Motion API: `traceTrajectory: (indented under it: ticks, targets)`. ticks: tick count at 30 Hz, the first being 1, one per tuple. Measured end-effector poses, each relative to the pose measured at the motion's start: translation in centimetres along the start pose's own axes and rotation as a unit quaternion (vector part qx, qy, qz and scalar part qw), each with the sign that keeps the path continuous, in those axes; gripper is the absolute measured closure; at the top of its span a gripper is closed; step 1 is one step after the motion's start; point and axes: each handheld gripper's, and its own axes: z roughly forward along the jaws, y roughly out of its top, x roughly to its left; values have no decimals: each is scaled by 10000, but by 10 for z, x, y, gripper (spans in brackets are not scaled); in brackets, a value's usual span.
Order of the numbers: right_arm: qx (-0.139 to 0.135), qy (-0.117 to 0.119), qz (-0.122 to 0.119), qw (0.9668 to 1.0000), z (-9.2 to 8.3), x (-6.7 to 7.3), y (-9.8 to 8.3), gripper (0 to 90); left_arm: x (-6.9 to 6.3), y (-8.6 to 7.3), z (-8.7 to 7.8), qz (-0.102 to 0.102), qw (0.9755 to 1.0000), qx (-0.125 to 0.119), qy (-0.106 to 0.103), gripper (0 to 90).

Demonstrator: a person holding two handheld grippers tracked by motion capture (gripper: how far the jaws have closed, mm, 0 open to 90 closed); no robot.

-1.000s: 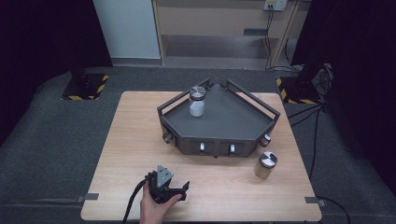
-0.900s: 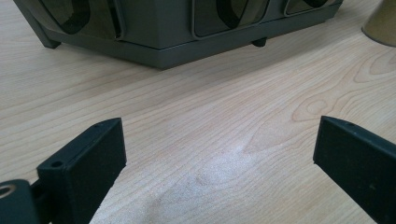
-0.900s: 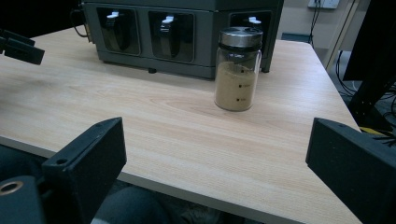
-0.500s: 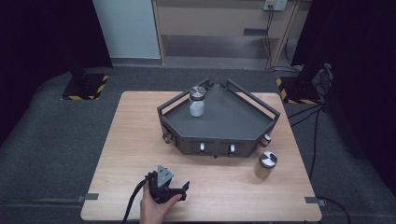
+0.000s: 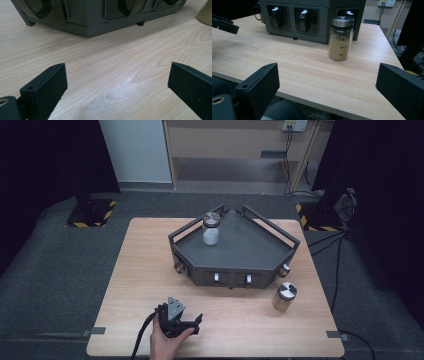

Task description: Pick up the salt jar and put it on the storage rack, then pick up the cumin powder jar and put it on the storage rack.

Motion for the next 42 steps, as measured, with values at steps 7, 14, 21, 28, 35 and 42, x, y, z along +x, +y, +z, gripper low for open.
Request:
traceTrajectory:
  ticks: [7,14,21,28,35,42]
  targets:
    - [11,-18,1,10000,1,0,0,51,0,0,0,13,10000,-34,-21,16]
    - [20,-18,12,10000,2,0,0,51,1,0,-1,13,10000,-43,-11,15]
    - [-13,-71,36,10000,3,0,0,51,3,0,1,-39,10000,-34,-18,15]
    - [-138,-121,108,9998,5,2,1,48,5,-1,1,-91,9999,-39,23,15]
    - [-229,-250,21,9994,17,0,12,43,8,0,2,-106,9999,-55,6,15]
    - [-162,-220,-130,9995,75,-14,34,39,11,-1,2,-129,9999,-45,-7,14]
